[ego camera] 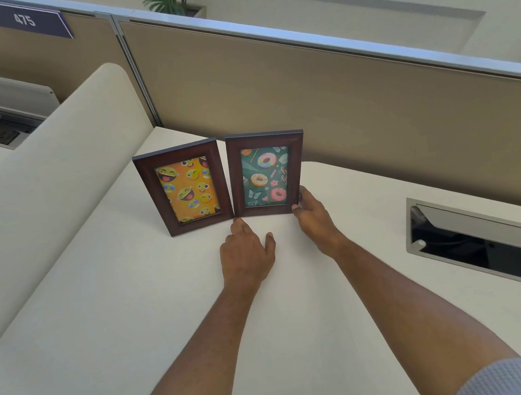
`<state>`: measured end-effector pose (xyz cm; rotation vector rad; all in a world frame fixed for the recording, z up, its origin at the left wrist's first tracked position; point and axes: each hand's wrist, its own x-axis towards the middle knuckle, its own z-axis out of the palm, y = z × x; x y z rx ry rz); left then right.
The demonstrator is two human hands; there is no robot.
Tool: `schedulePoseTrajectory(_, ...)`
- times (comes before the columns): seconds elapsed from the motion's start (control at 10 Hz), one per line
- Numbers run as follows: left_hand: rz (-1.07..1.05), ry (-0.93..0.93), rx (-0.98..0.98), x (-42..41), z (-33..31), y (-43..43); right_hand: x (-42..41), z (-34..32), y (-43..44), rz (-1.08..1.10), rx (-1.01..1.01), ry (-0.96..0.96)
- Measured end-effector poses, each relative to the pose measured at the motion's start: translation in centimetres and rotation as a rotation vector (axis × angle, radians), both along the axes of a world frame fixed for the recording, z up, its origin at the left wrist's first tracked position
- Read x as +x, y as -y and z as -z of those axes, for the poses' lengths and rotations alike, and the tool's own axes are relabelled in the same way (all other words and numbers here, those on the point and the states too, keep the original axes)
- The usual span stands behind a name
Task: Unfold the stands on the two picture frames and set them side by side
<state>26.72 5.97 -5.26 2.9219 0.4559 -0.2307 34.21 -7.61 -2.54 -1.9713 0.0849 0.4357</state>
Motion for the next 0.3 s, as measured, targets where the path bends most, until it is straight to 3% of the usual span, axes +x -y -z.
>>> schedulePoseTrajectory(0.3, 0.006, -0.030, -0.039, 0.2, -0.6, -0.1, -1.3, -1.4, 0.8, 0.276, 0.230, -0.078)
